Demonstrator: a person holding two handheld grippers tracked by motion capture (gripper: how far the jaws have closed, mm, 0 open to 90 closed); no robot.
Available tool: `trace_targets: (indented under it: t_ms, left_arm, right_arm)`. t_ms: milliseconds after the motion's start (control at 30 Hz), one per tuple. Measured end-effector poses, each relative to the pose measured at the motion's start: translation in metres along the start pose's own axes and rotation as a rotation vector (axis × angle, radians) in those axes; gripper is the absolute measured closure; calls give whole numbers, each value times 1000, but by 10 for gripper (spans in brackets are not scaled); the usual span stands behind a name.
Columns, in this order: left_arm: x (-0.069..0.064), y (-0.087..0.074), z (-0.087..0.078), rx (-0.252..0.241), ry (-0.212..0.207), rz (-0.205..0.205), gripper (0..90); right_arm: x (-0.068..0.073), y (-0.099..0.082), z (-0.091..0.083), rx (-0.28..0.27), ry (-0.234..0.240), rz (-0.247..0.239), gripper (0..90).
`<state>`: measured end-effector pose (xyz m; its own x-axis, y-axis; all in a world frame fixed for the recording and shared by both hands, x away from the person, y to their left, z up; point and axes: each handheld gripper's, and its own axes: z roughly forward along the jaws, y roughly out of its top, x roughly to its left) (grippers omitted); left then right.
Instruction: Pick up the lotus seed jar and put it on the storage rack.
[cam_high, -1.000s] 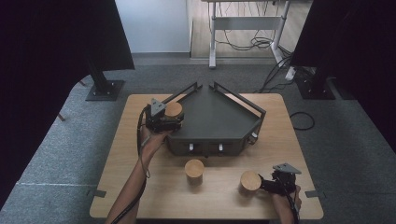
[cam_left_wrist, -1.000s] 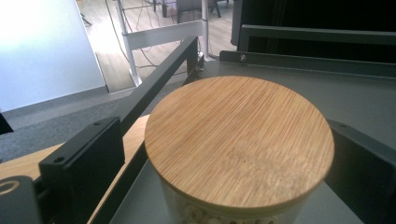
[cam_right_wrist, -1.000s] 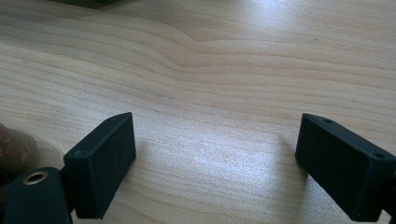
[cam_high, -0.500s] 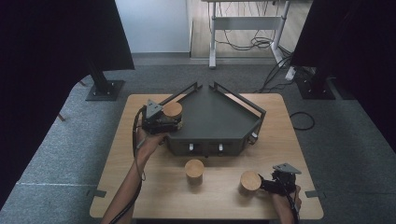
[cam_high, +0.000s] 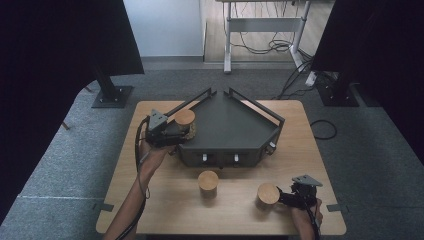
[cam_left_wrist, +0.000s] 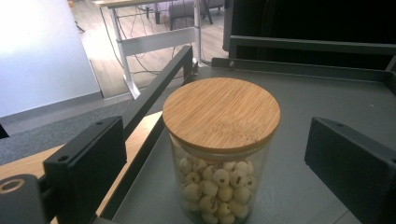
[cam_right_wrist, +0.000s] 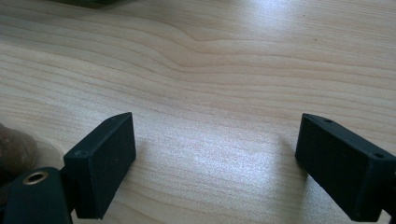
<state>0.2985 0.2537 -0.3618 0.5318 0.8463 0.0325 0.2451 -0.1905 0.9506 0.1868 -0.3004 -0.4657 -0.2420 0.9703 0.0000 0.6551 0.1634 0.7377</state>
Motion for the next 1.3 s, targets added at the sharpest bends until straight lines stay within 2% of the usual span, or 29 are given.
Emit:
trace_targets:
  t_ms: [800,1300]
  left_arm:
    - [1,-6,-27,-4,-2,2,58]
    - [6,-14,-41,7,-1,-15,63]
  right_arm:
    - [0,0,0,-1,0,-1,116]
    - [0,0,0,0,0,1,117]
